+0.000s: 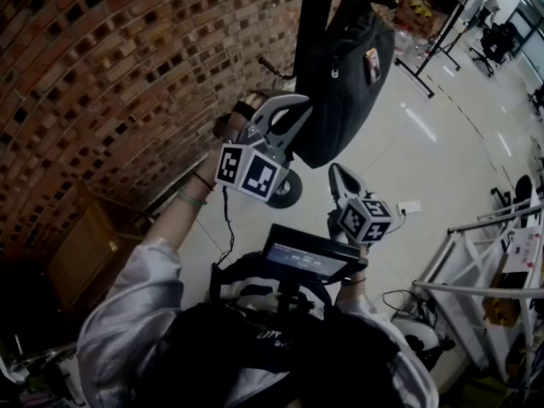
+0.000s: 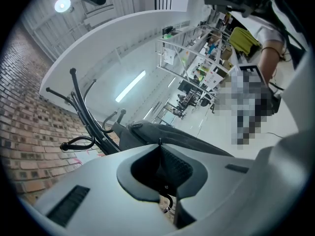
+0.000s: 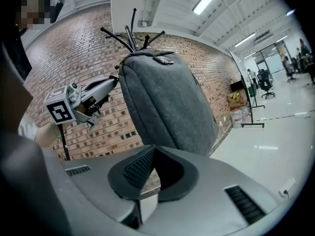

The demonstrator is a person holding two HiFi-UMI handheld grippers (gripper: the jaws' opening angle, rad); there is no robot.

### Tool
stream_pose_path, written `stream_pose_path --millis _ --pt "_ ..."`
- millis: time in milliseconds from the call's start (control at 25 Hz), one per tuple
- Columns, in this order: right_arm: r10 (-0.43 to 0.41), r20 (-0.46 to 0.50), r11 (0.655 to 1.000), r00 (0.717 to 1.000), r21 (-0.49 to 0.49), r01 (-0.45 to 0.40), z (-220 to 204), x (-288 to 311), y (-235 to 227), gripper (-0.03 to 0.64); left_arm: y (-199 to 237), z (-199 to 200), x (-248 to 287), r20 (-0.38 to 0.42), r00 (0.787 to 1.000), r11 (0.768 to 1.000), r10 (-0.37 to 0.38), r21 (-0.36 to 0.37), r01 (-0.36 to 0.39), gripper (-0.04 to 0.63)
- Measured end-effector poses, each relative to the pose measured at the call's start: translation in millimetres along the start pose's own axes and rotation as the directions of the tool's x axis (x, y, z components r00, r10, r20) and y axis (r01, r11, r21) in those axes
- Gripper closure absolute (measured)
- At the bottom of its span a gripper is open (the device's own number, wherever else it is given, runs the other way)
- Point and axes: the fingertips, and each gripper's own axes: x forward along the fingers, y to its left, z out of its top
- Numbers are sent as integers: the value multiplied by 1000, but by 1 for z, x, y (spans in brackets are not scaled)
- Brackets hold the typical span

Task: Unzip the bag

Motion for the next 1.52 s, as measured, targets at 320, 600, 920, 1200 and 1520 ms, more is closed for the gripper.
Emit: stream_pose_path --millis 320,600,920,1200,1520 --pt "10 -13 1000 1000 2 -10 -3 3 3 626 -13 -6 -4 -14 1000 1000 -21 4 22 578" --pt "16 -23 1000 1000 3 -16 -5 4 6 626 -24 -11 -6 -27 998 998 -53 30 54 578" --pt "17 -30 1000 999 7 -17 -8 3 6 626 -36 -16 -9 -37 996 994 -79 68 81 577" --pt "10 -37 1000 999 8 -9 -11 1 3 626 -48 -23 -10 -47 994 990 -100 90 104 577" --pt "-2 -34 1000 999 6 2 -13 -1 0 626 -59 -31 -12 -56 991 987 -120 100 125 577"
